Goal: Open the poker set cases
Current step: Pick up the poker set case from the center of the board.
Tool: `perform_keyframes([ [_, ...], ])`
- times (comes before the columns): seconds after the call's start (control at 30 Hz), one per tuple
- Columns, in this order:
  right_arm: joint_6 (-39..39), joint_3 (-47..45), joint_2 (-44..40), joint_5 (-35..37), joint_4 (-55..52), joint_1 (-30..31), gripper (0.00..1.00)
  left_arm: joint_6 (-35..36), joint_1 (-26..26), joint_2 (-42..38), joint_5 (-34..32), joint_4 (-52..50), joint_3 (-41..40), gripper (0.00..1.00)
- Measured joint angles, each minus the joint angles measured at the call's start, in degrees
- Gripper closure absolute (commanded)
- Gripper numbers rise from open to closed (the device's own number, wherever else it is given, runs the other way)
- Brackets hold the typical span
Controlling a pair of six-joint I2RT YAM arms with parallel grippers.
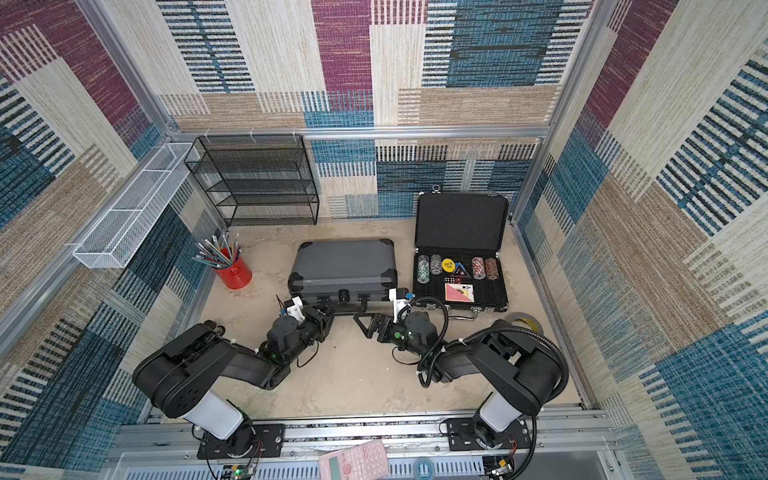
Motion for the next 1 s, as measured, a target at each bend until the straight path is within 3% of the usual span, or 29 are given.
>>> perform_keyframes([
  [0.53,4.4,2.0,3.9,-0.7,8.6,-0.5,0.0,-2.9,-1.6,0.0,-0.3,0.0,4.7,1.0],
  [0.8,7.6,4.1,8.8,-2.8,13.9,-1.4,0.0,-4.4,-2.1,0.3,-0.3,0.0,3.2,1.0],
  [1.0,8.6,5.8,10.0,-3.0,12.2,-1.4,0.0,-6.4,-2.6,1.5,-0.4,1.0,1.8,1.0],
])
